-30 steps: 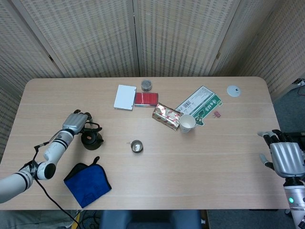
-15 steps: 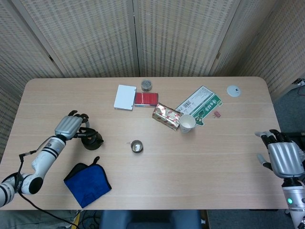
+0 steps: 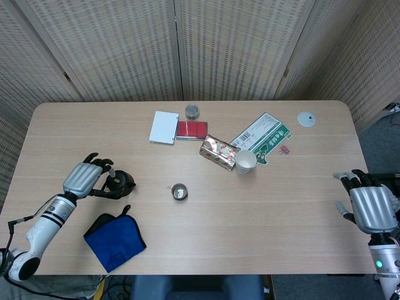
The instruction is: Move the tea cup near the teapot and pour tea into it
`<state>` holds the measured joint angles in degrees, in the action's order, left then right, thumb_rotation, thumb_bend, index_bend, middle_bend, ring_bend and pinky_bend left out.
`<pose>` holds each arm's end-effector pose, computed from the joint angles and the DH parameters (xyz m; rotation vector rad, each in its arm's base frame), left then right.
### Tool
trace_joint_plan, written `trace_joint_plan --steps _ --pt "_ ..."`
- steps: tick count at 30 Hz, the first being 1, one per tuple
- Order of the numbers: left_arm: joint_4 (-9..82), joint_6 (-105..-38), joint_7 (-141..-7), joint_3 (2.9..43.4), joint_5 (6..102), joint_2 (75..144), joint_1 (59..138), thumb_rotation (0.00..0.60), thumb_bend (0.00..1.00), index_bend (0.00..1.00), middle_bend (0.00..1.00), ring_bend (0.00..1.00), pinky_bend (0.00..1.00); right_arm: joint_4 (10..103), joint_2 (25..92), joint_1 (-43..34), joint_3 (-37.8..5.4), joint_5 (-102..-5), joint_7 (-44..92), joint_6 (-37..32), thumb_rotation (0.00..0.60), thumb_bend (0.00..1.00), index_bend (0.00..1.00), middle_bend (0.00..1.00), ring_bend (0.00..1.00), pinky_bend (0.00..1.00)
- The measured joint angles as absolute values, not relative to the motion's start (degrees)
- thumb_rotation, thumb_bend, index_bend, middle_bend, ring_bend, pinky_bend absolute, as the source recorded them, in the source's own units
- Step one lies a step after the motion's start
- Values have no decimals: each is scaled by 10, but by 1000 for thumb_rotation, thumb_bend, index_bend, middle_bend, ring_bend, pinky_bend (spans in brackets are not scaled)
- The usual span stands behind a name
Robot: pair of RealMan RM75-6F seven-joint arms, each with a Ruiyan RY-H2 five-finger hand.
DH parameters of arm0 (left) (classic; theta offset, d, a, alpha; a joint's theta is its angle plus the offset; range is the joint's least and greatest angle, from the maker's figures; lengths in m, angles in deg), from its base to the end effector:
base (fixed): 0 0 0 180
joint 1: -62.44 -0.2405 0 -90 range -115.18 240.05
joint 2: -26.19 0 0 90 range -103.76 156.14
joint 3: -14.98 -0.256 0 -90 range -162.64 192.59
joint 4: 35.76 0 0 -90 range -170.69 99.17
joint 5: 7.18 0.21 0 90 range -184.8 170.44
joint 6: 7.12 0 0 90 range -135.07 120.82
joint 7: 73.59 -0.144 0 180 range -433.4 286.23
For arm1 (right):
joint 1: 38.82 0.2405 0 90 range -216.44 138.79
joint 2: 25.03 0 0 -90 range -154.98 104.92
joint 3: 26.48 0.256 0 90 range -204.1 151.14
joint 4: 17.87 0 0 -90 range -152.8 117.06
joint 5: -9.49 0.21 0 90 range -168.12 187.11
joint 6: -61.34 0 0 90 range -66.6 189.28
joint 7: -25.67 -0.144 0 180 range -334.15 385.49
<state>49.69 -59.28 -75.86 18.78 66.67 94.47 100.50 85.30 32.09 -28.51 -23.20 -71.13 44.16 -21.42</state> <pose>-0.2320 0.3449 0.0890 -1.8600 -0.9197 -0.7732 -0.2768 -0.2066 0.1796 1.4719 -0.7126 0.7223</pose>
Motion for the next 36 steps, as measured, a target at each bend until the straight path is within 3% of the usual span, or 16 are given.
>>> trace_joint_plan --steps 6,11,36 --pt "487 -597 -763 176 690 954 1000 522 75 198 216 213 47 857 313 -288 -222 -706 444 -220 600 232 288 303 197 269" --pt "468 -596 -769 170 697 970 997 580 75 182 209 209 47 864 306 -290 -215 -703 446 -224 600 231 288 300 197 269" --pt "329 -556 -746 194 679 1063 1018 600 75 184 208 209 47 865 299 -307 -210 -701 439 -232 600 232 288 297 197 269"
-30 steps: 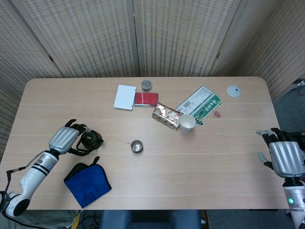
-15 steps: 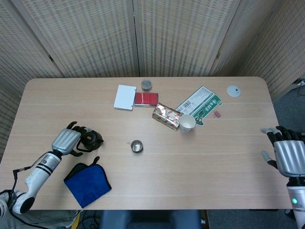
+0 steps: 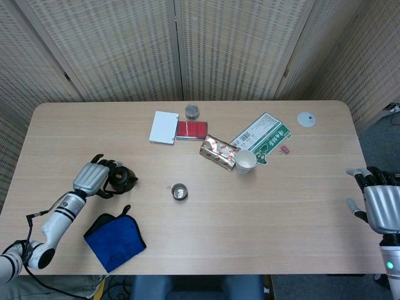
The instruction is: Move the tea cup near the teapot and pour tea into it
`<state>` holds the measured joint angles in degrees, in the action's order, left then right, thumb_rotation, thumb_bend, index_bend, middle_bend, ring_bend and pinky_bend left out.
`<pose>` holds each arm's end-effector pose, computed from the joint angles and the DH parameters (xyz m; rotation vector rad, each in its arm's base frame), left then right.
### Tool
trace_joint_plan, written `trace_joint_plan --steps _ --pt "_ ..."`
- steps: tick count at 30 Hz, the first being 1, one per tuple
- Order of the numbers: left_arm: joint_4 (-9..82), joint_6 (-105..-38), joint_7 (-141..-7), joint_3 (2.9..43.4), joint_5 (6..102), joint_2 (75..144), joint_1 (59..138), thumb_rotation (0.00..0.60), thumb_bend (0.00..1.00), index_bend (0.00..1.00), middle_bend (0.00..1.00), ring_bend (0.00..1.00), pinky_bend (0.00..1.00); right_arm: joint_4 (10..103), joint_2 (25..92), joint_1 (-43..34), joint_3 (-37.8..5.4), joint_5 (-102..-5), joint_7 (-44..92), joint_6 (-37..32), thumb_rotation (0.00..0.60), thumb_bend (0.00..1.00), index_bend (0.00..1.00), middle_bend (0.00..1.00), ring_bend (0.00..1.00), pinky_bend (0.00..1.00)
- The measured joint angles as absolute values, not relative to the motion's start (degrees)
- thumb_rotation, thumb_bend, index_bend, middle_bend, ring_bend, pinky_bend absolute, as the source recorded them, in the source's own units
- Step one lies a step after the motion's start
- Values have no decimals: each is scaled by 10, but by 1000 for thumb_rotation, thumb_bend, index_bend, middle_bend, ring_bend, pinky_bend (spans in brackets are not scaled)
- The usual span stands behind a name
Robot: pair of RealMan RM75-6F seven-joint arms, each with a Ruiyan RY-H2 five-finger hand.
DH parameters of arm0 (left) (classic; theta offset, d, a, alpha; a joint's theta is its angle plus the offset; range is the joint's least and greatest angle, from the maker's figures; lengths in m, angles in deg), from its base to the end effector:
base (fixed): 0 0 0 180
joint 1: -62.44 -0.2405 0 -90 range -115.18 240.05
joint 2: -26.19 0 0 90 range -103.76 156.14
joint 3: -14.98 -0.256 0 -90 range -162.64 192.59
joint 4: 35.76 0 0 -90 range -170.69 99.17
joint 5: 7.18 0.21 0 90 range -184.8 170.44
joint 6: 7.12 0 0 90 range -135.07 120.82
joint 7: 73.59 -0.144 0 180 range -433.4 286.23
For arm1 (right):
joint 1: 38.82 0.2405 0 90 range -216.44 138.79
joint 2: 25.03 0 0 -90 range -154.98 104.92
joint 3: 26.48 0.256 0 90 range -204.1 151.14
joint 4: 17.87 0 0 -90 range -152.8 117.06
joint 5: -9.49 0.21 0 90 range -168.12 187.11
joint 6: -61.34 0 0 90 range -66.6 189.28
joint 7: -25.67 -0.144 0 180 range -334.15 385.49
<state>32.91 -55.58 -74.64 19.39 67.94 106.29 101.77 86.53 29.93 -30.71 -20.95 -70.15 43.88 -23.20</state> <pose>-0.2555 0.3709 0.0463 -1.8650 -0.8884 -0.7006 -0.2783 -0.2031 0.1992 1.4012 -0.6926 0.7211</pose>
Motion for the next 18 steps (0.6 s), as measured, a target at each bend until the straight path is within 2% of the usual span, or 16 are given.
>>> trace_joint_plan --steps 18 --pt "251 -544 -775 216 658 1105 1040 600 75 186 208 209 46 855 301 -309 -204 -699 430 -226 600 232 288 297 197 269"
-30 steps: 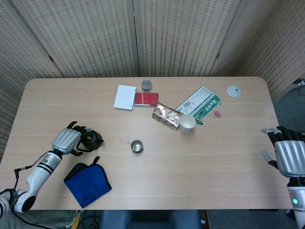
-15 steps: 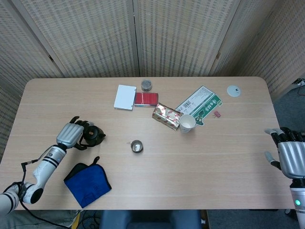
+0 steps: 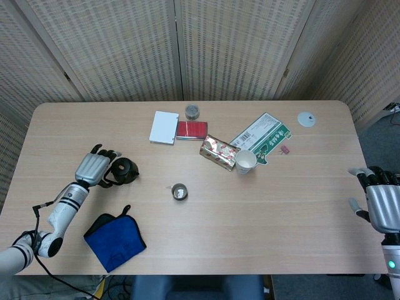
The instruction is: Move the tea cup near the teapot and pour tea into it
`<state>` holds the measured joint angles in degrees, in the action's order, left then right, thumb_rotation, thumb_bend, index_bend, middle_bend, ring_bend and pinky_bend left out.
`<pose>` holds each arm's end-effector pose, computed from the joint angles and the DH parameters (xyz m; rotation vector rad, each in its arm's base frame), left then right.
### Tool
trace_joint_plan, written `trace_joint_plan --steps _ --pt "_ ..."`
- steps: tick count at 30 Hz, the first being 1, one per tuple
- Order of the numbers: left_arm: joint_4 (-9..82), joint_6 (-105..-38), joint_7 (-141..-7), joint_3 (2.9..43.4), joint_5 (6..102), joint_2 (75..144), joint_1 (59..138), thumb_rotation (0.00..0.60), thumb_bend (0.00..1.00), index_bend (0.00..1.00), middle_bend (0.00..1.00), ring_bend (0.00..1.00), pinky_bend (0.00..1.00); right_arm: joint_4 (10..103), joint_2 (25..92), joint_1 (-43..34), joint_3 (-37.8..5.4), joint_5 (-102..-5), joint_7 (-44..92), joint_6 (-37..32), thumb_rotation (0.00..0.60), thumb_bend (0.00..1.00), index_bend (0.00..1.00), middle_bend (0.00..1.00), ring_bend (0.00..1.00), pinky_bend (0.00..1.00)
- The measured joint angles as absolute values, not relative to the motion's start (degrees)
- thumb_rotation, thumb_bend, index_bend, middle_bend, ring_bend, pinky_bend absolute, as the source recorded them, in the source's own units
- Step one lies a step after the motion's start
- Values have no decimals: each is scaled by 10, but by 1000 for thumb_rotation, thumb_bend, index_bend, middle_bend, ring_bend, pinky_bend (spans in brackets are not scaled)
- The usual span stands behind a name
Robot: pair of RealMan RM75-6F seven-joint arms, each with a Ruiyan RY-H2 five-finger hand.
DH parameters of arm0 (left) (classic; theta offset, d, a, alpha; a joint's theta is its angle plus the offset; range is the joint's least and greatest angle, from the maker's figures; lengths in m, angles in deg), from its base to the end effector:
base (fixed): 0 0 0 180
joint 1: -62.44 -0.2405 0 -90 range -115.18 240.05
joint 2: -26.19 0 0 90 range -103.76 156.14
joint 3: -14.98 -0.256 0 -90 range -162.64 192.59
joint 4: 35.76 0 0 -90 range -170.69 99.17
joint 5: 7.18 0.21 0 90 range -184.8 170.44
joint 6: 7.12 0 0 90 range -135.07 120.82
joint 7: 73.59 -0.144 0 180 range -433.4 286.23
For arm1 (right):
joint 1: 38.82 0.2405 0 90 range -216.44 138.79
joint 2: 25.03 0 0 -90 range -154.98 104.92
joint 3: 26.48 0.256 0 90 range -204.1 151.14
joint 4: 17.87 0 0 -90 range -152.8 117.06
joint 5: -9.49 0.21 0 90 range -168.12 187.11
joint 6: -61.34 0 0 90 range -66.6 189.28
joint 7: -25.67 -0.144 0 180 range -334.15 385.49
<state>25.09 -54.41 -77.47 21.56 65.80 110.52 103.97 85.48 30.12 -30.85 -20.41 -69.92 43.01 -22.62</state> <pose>-0.2544 0.3984 0.0441 -1.8174 -0.8095 -0.6718 -0.2822 -0.2049 0.2002 1.3958 -0.6966 0.7198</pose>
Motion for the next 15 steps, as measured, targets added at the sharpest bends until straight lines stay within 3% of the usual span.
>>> trace_joint_plan --steps 7,15 --pt "306 -566 -761 213 672 1072 1027 600 76 199 208 209 47 857 294 -303 -196 -700 428 -224 600 231 288 297 197 269" --pt "373 -611 -707 182 735 1020 997 600 75 303 245 251 3 864 287 -299 -189 -700 432 -224 600 231 288 297 197 269"
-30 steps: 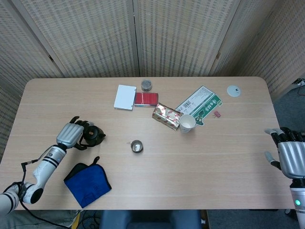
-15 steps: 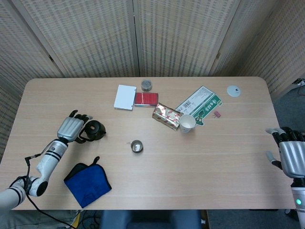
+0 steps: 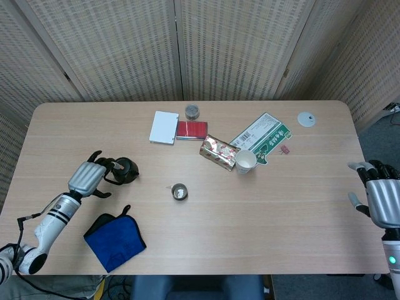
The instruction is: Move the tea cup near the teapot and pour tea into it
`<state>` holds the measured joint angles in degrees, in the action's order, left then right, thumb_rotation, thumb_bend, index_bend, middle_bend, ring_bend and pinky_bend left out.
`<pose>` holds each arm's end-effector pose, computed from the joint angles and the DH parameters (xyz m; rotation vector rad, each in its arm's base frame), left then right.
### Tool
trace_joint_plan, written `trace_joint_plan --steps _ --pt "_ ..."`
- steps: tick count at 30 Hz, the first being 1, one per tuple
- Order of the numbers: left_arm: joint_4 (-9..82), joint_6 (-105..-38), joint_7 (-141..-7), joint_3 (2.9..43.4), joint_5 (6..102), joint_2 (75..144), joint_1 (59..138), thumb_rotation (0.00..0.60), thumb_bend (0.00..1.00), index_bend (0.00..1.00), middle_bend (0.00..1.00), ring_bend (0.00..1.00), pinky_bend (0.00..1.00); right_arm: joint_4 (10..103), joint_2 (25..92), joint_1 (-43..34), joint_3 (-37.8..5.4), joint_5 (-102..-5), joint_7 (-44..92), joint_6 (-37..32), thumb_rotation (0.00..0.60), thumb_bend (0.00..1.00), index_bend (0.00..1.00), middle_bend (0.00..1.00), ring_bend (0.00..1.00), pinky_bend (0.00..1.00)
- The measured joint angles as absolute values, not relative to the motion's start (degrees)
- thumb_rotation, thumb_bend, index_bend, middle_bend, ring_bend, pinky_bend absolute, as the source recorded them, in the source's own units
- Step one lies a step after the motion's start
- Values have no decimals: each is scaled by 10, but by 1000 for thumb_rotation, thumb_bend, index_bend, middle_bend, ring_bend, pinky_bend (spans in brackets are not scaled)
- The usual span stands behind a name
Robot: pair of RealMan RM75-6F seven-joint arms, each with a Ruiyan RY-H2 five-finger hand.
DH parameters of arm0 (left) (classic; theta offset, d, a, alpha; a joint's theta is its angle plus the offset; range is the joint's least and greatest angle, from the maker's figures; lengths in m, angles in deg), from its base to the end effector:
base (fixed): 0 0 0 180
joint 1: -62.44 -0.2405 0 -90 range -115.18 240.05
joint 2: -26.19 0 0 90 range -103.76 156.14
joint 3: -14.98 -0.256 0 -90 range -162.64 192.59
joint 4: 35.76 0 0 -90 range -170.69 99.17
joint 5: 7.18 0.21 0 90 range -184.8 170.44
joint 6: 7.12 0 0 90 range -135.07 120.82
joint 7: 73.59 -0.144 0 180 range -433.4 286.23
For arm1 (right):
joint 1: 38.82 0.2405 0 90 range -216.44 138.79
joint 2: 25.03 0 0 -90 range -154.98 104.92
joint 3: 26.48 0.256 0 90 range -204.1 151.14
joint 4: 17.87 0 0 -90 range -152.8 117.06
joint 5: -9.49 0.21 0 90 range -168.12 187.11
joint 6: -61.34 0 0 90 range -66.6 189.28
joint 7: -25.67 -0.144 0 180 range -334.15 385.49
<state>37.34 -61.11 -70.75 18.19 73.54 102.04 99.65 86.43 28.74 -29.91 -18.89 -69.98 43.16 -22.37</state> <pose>-0.2514 0.3545 0.0670 -1.8803 -0.8521 -0.7929 -0.2731 -0.2141 0.2087 1.3965 -0.6619 0.7444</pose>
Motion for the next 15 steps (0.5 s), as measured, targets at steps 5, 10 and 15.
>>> trace_joint_plan --steps 5,10,15 --pt "367 -624 -682 165 765 1019 988 600 75 319 269 265 0 871 282 -298 -184 -698 437 -227 600 231 288 297 197 269" --pt "349 -627 -677 160 772 1031 987 600 75 340 311 294 0 876 278 -298 -182 -696 441 -227 600 231 288 297 197 269" --pt "332 -628 -675 162 774 1043 989 600 75 366 345 316 0 877 276 -300 -182 -694 441 -229 600 231 288 297 197 269"
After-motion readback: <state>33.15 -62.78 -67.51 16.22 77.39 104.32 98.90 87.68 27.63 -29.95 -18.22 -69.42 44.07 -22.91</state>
